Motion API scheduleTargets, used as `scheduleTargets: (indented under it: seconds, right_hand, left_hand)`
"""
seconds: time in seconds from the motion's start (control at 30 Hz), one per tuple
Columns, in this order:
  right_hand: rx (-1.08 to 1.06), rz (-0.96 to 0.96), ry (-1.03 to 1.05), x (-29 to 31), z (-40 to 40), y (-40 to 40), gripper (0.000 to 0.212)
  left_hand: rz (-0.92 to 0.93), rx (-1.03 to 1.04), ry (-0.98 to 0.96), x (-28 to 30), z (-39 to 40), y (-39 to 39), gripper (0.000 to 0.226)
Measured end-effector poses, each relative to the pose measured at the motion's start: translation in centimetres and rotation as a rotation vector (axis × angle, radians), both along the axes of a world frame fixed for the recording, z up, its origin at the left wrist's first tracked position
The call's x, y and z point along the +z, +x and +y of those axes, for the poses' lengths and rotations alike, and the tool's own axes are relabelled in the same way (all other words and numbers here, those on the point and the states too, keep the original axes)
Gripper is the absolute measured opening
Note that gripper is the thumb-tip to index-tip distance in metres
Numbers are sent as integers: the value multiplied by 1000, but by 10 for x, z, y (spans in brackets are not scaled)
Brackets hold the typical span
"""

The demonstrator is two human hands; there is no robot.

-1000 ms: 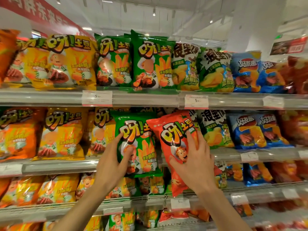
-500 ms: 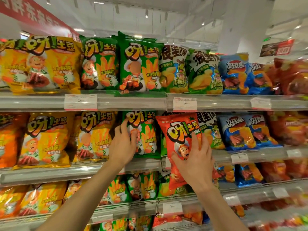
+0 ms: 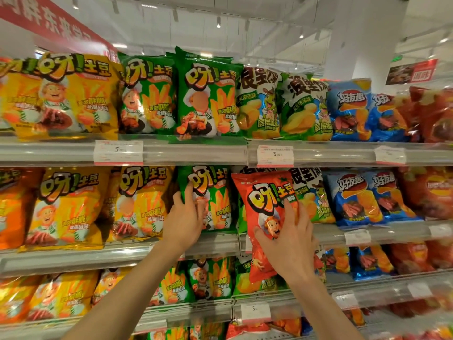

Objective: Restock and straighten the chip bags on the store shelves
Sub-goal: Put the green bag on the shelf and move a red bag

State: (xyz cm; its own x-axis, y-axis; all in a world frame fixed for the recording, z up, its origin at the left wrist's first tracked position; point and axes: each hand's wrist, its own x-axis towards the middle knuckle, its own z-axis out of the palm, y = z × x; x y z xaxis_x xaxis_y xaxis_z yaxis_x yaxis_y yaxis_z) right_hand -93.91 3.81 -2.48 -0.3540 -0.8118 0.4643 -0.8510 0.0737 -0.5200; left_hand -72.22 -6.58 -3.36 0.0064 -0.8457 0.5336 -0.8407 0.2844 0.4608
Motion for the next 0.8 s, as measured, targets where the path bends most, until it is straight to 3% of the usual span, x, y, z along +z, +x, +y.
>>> scheduleTargets:
  seconds: [0.2, 0.33, 0.43, 0.5, 0.6, 0.63, 0.8]
  right_hand:
    - [29, 3, -10, 3, 0, 6, 93]
    - [54, -9, -40, 4, 2, 8, 93]
    - [98, -38, -68, 4, 3, 9, 93]
    - [137, -48, -82, 3, 3, 12, 93]
    - [203, -41, -86, 2, 5, 20, 94]
    - [230, -39, -87, 1, 7, 24, 94]
    - [326, -18, -58, -1, 19, 35, 97]
  left_hand:
    - [9, -3, 39, 6, -2, 2, 62]
    - [64, -24, -158, 11, 19, 9, 60]
    - [175, -122, -230, 21, 42, 5, 45]
    - [312, -214, -43, 30, 53, -4, 42]
    - [622, -373, 322, 47, 65, -20, 61]
    - [715, -420, 392, 50, 66, -24, 58]
    - [883, -486, 437, 42, 62, -28, 44]
